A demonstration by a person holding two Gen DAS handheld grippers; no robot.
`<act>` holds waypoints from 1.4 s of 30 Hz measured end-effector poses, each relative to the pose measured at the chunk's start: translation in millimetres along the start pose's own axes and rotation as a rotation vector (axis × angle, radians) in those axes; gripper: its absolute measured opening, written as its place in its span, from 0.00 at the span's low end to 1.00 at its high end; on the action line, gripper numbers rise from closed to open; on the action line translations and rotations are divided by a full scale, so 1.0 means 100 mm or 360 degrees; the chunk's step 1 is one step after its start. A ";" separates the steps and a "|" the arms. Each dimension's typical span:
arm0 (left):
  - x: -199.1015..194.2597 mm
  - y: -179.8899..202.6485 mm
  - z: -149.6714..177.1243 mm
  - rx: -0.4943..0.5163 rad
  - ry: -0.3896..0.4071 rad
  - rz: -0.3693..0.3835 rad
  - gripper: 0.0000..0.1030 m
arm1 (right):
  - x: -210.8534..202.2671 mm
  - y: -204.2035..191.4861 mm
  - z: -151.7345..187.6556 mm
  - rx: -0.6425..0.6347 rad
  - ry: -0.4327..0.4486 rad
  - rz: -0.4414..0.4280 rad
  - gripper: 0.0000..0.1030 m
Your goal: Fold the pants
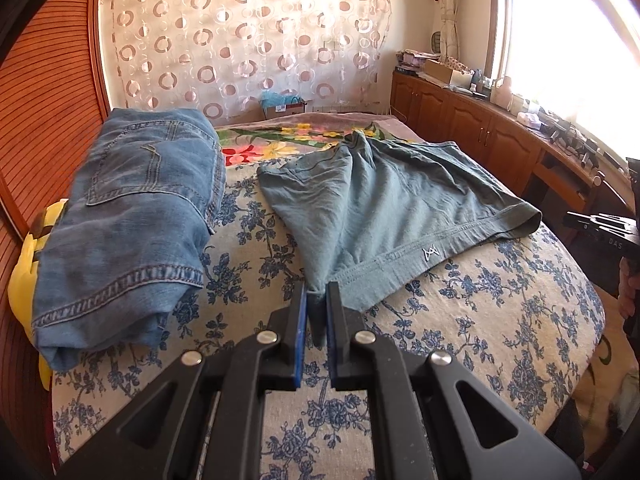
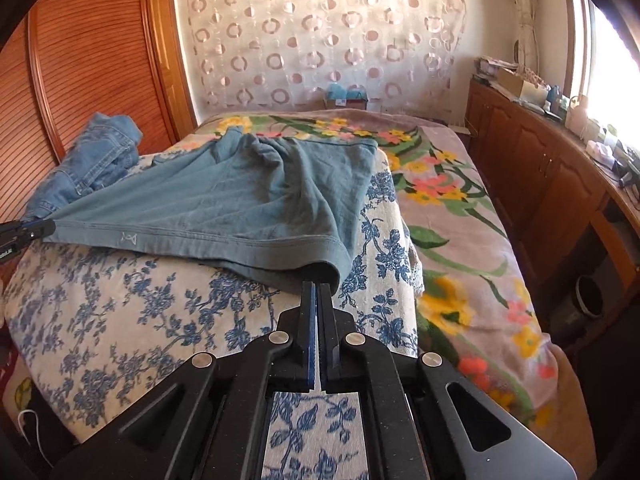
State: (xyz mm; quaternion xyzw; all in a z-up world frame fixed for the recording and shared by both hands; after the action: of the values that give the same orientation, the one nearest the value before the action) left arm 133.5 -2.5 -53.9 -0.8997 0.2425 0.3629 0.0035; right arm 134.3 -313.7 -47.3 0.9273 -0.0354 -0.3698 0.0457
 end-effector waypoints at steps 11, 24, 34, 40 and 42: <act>0.11 0.00 0.04 0.0010 -0.0037 -0.0008 0.05 | 0.27 0.01 0.03 0.0025 -0.0042 0.0019 0.47; 0.05 -0.06 0.06 -0.0019 -0.0011 0.0010 0.04 | 0.56 -0.07 -0.06 -0.0018 -0.0112 0.0063 0.00; -0.20 -0.05 0.09 -0.0030 0.0021 0.0040 0.04 | 0.09 -0.03 0.02 -0.0022 -0.0029 -0.0002 0.00; -0.33 -0.08 0.30 -0.0075 -0.0007 0.0078 0.04 | -0.13 0.01 0.20 0.0007 -0.0031 -0.0034 0.00; -0.38 -0.06 0.40 -0.0092 -0.0019 0.0096 0.04 | -0.21 0.03 0.31 0.0019 -0.0037 -0.0044 0.00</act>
State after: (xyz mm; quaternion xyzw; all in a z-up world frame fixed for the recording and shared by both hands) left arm 86.8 26.8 -59.3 -0.8895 0.2589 0.3751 -0.0318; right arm 97.9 -316.4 -55.1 0.9236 -0.0252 -0.3811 0.0346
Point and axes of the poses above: each gripper's, at about its wrist camera, not at the fingertips, and x roughly the way its jaws point, y to its right, z to its underside, the point moved 2 cm from there along x, roughly the way its jaws point, and after that the axes turned 12 degrees about z, right-handed, at the moved point
